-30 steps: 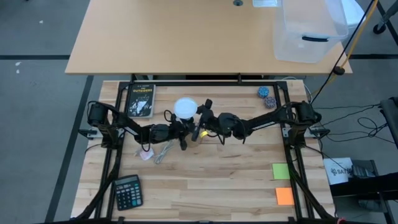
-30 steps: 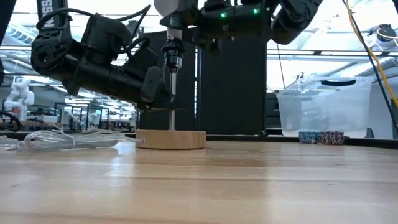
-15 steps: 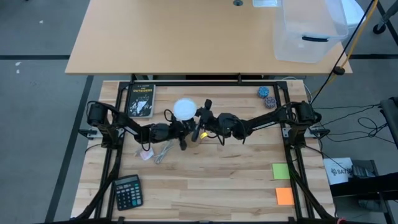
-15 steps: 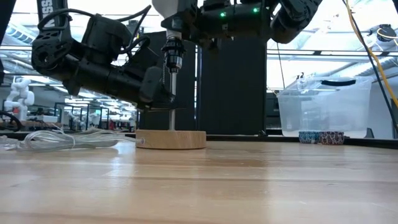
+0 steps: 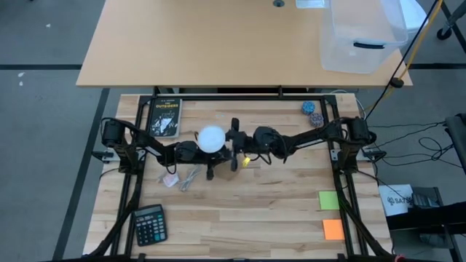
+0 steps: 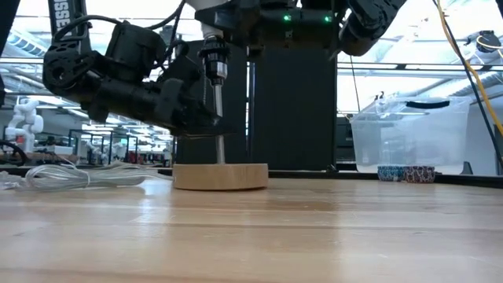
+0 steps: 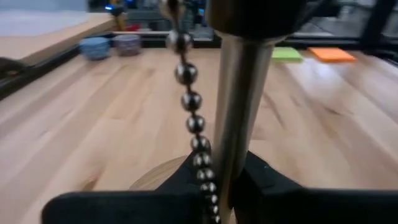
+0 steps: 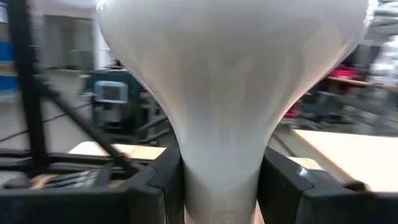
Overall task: Screw lightbulb
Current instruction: Remove the lightbulb from the lamp socket
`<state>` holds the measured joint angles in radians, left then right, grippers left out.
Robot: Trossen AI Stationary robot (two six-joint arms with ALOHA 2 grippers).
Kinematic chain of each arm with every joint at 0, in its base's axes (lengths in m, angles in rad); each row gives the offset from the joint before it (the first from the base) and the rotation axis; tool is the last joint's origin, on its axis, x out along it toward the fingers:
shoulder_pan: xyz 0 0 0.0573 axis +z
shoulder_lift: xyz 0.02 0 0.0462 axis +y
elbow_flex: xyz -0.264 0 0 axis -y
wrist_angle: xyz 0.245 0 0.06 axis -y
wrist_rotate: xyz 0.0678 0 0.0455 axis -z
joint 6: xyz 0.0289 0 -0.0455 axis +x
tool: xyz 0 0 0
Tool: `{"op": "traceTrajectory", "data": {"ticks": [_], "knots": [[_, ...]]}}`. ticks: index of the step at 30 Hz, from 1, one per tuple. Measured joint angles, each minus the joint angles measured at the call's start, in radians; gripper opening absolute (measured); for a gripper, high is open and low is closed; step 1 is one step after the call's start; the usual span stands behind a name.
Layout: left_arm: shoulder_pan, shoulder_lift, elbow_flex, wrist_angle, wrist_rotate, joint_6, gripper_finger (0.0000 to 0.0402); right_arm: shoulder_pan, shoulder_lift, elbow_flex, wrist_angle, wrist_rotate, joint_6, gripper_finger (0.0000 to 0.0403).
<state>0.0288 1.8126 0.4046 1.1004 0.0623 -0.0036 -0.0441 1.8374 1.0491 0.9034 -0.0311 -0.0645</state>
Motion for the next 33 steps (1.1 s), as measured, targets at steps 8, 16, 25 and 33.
{"op": "traceTrajectory", "data": {"ticks": [8, 16, 25, 33], "knots": [[0.000, 0.001, 0.002, -0.007, 0.210, 0.022, 0.0032, -0.059, 0.001, 0.000, -0.008, -0.330, 0.018, 0.0143], [-0.001, 0.002, 0.003, -0.011, 0.336, 0.019, 0.0032, -0.092, 0.005, 0.000, 0.029, -0.525, 0.042, 0.0143], [-0.003, 0.002, 0.003, -0.017, 0.394, 0.017, 0.0032, -0.095, 0.009, 0.035, 0.014, -0.607, 0.059, 0.0143], [-0.003, 0.001, 0.003, -0.024, 0.398, 0.013, 0.0032, -0.096, 0.011, 0.048, 0.014, -0.632, 0.066, 0.0143]]}}
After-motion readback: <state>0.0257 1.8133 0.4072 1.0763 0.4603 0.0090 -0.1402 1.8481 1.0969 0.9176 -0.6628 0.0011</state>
